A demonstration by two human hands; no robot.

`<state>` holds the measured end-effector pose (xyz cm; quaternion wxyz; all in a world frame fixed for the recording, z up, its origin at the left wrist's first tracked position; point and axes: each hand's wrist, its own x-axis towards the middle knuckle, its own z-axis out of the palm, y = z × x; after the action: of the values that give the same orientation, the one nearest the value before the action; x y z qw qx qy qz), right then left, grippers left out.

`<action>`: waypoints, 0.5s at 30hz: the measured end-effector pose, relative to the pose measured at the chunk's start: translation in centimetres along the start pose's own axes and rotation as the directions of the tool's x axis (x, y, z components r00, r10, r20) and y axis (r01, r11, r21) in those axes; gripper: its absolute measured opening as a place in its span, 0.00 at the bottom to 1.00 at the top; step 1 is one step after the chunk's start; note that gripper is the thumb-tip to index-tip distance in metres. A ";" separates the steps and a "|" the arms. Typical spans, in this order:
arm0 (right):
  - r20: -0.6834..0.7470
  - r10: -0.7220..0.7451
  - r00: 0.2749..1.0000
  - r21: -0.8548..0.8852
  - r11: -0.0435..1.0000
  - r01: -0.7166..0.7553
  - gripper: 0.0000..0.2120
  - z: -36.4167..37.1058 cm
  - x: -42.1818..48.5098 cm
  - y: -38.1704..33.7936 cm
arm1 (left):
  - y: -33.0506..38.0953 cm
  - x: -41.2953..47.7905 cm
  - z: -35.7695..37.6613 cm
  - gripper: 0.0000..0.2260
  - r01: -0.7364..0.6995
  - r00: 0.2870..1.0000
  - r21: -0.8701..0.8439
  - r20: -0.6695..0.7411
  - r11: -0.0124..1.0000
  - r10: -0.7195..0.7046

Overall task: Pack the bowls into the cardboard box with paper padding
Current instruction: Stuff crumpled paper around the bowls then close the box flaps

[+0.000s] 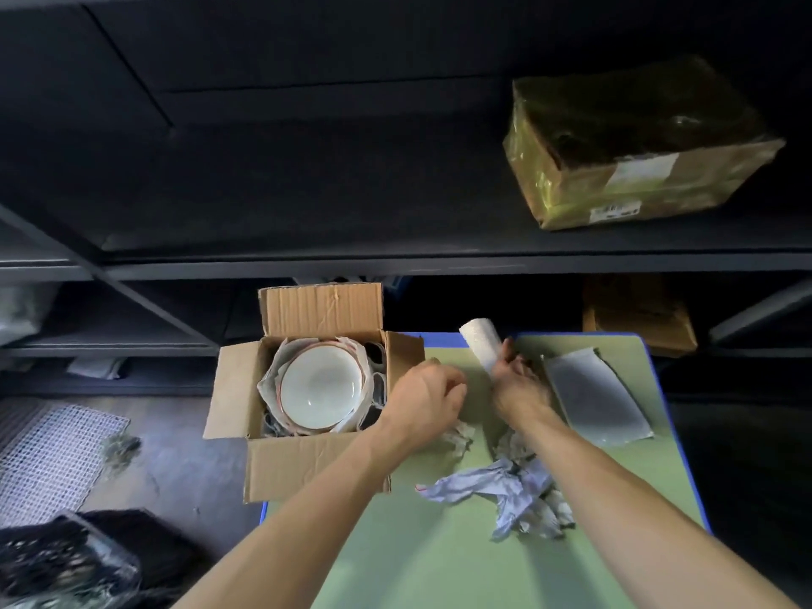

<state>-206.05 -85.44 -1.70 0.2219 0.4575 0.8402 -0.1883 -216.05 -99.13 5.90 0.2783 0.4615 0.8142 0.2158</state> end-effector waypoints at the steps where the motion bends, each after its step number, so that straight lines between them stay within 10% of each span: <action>1: -0.006 -0.004 1.000 0.024 1.000 0.004 0.33 -0.4 -0.4 0.0 | 0.2 0.3 0.1 0.10 0.018 1.000 0.012 -0.003 1.000 -0.018; 9: -0.345 -0.083 0.935 0.251 0.952 0.177 0.13 -4.8 -6.0 0.5 | 2.8 3.3 1.0 0.23 0.214 0.972 -0.091 0.124 0.973 -0.202; 15: -0.262 -0.119 0.958 0.555 0.794 0.250 0.10 -6.4 -10.2 0.2 | 3.9 2.3 -0.4 0.23 0.176 0.984 -0.475 0.081 0.862 -0.156</action>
<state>-202.22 -89.04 9.18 -0.0401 0.4362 0.8016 -0.4068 -214.79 -95.25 8.00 0.4179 0.3104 0.7661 0.3770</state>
